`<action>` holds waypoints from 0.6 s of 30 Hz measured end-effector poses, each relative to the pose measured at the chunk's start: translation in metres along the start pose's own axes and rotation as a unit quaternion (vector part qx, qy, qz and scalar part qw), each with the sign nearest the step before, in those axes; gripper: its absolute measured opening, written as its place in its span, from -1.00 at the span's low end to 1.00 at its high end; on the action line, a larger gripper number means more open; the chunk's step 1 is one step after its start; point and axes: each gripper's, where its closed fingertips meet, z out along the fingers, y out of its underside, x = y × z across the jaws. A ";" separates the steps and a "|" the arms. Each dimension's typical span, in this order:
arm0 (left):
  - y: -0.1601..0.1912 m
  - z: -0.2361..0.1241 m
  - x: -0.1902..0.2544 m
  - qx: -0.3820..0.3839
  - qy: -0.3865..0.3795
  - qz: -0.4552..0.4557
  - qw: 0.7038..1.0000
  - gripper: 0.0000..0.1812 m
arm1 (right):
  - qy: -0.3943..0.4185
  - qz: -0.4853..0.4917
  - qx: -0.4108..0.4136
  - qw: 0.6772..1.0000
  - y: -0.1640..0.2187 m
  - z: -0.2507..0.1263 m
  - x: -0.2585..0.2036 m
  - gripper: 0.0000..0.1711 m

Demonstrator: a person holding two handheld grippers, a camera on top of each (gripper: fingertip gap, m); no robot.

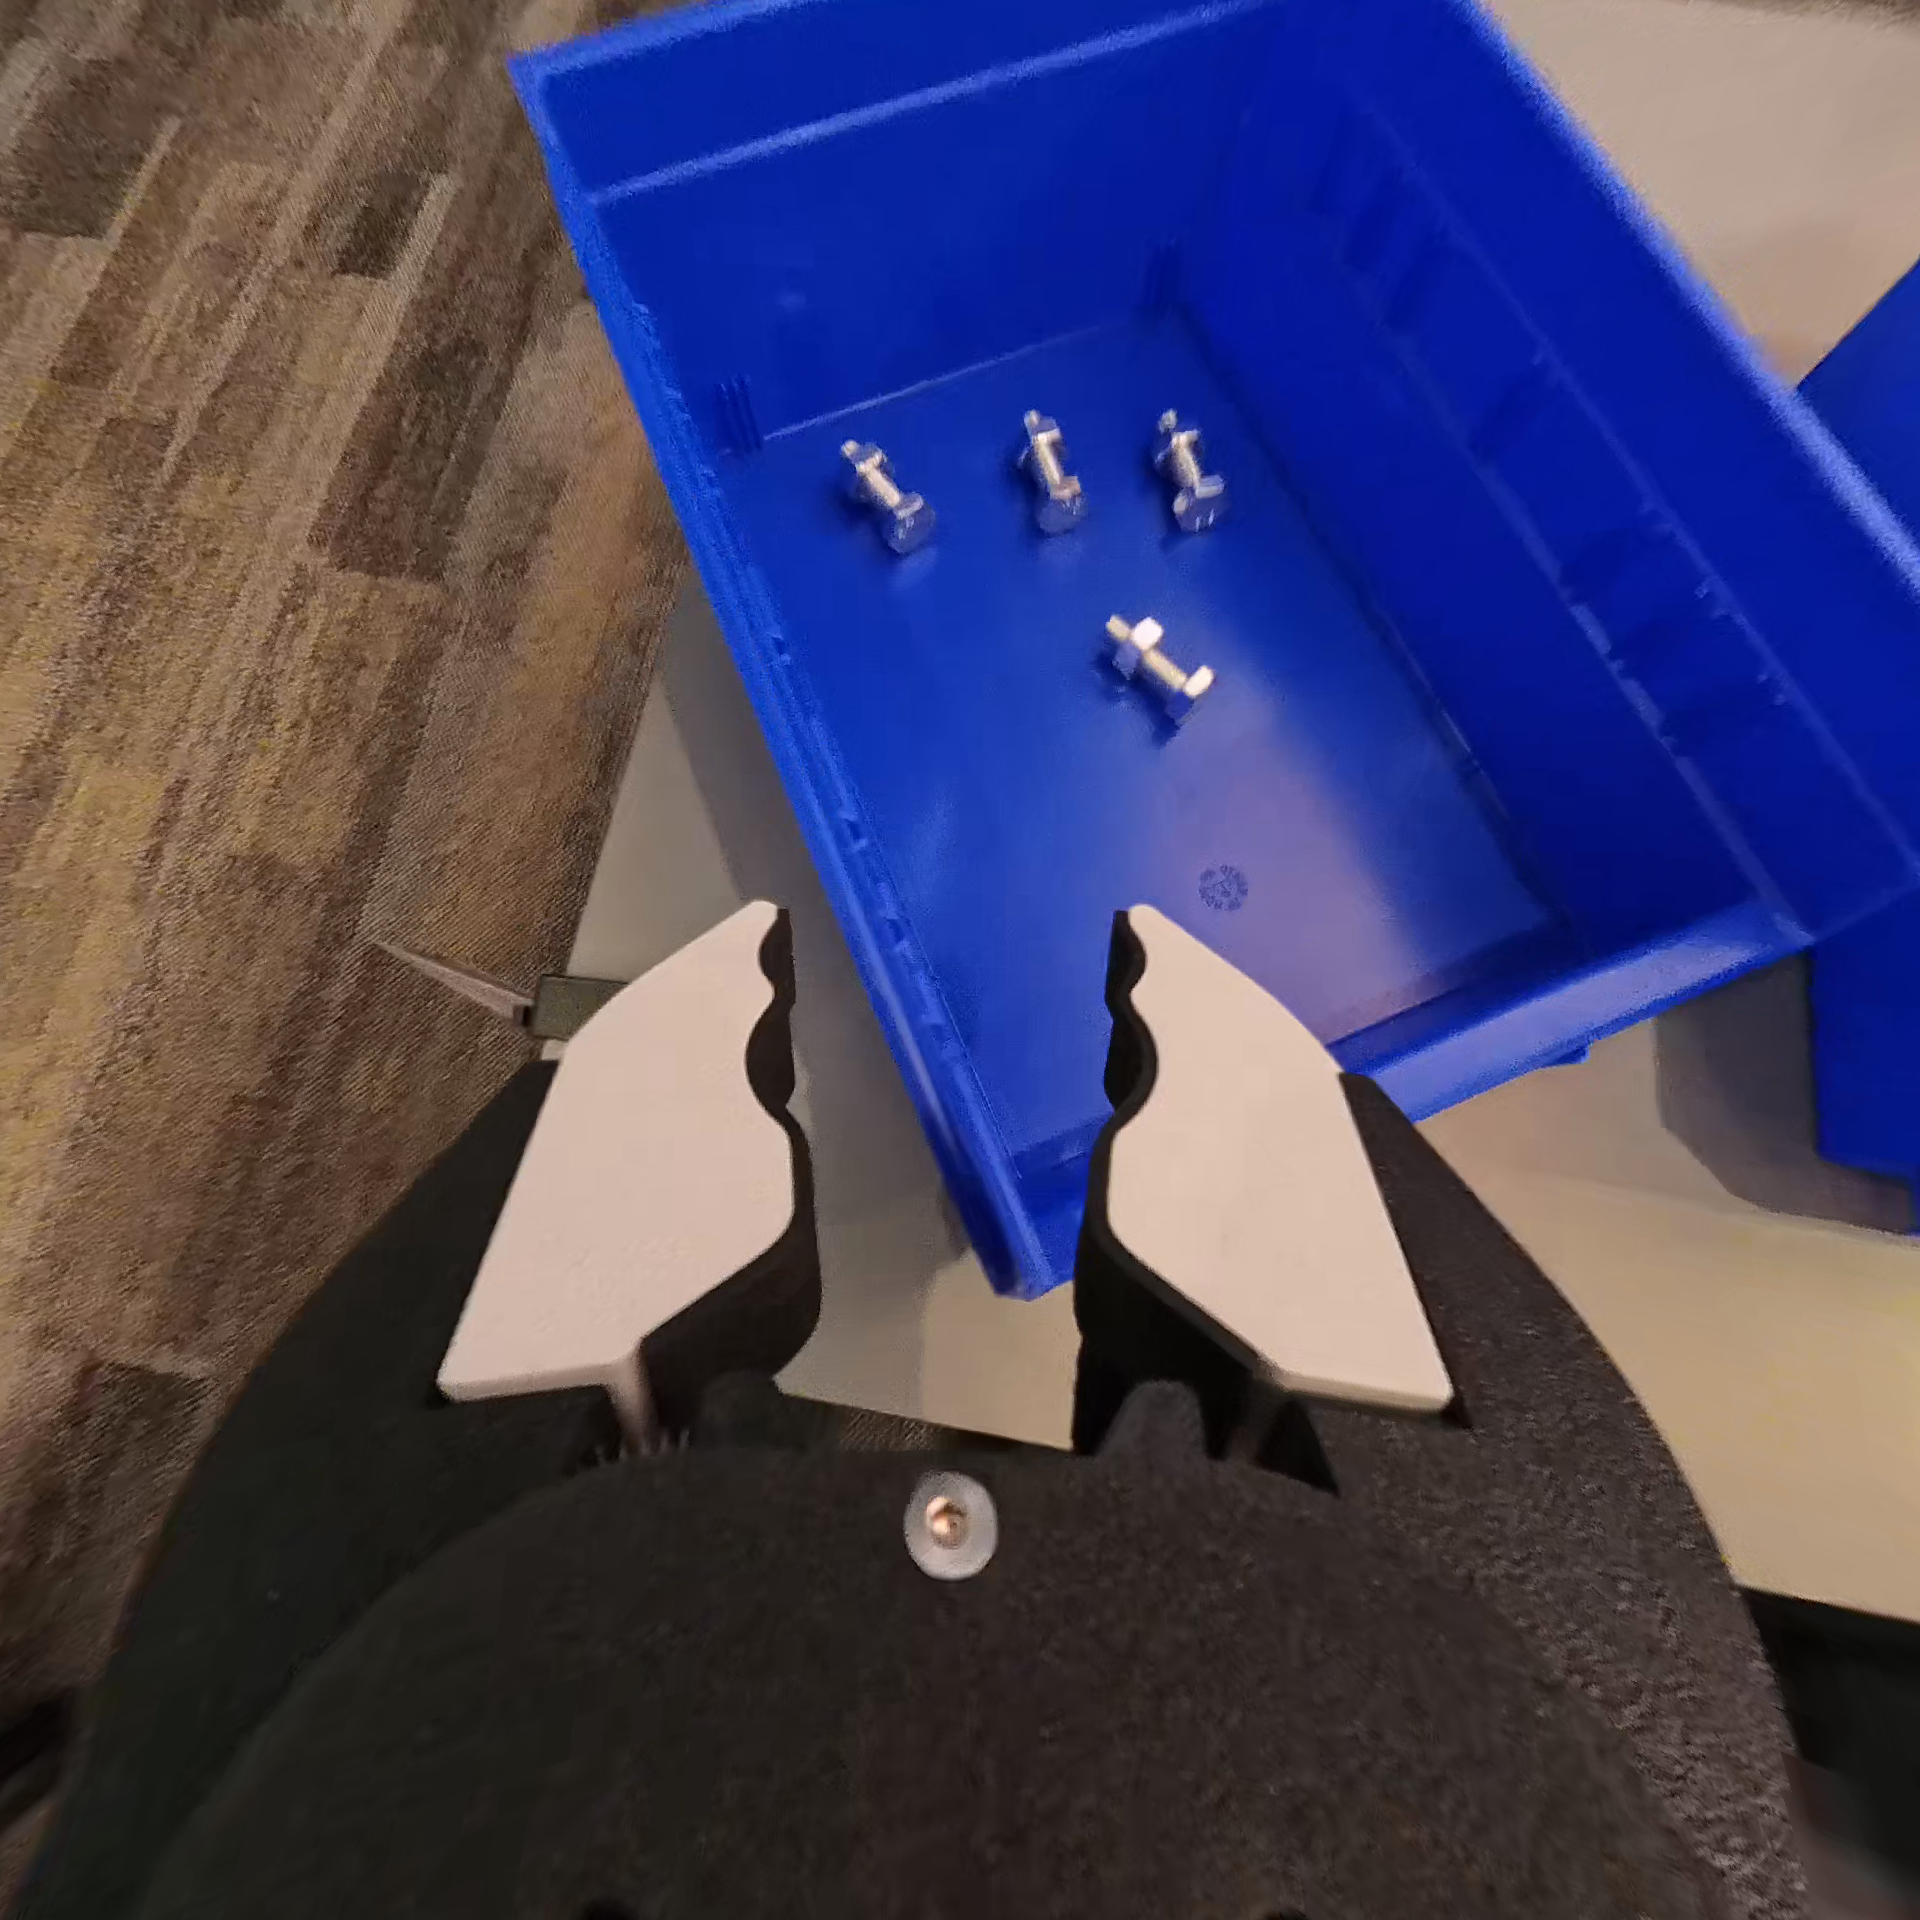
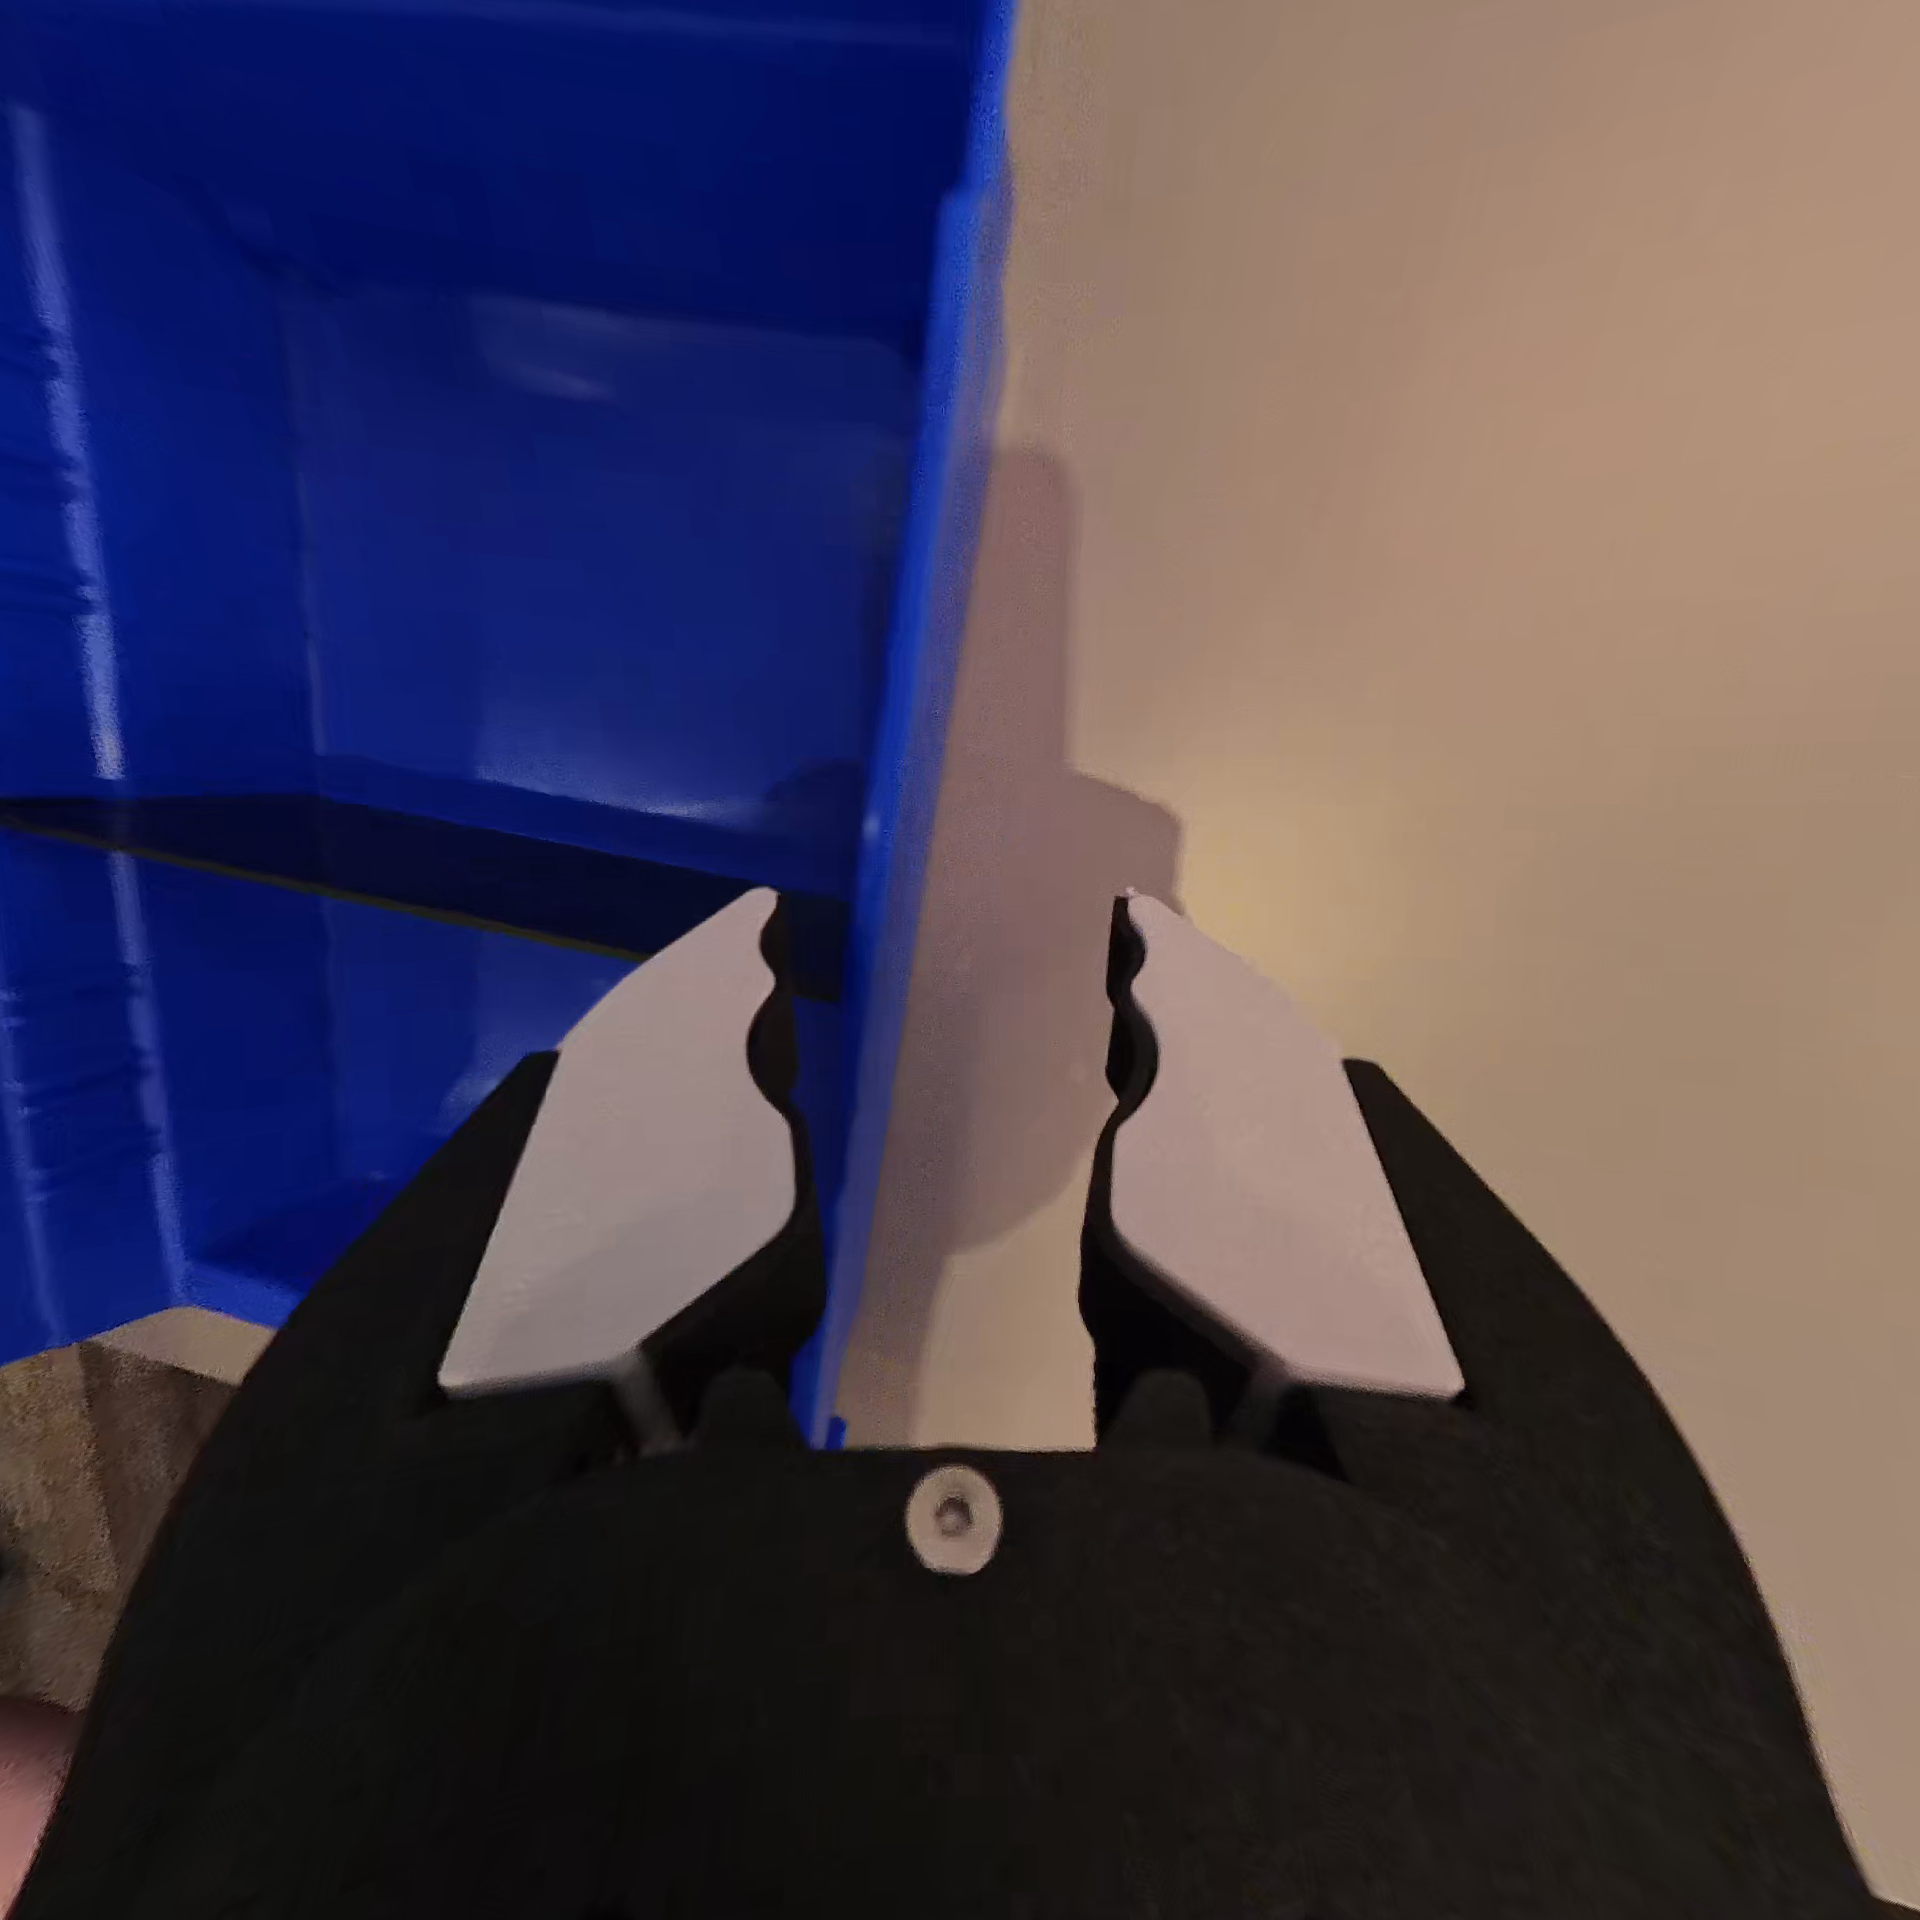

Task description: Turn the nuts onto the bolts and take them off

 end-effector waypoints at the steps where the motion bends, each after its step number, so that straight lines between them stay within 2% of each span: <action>1: 0.001 0.003 0.003 -0.013 -0.002 0.010 1.000 -0.36 | -0.004 0.005 0.009 1.000 -0.002 0.001 0.003 -0.34; 5: 0.003 0.011 0.000 -0.041 -0.036 0.038 0.998 -0.39 | -0.040 0.031 0.065 0.997 -0.027 -0.003 -0.004 -0.44; 8: 0.006 0.015 -0.004 -0.060 -0.057 0.044 0.996 -0.41 | -0.006 -0.007 0.012 1.000 -0.020 0.011 -0.007 -0.48; 11: 0.016 0.022 -0.008 -0.092 -0.083 0.067 0.990 -0.39 | 0.026 -0.018 0.006 0.999 -0.022 0.021 -0.006 -0.58; 16: 0.018 0.034 -0.015 -0.110 -0.107 0.083 0.985 -0.43 | 0.003 0.003 -0.024 1.000 -0.020 0.029 -0.013 -0.58; 18: 0.019 0.039 -0.022 -0.122 -0.121 0.084 0.982 -0.51 | -0.005 0.005 -0.041 0.999 -0.017 0.030 -0.017 -0.68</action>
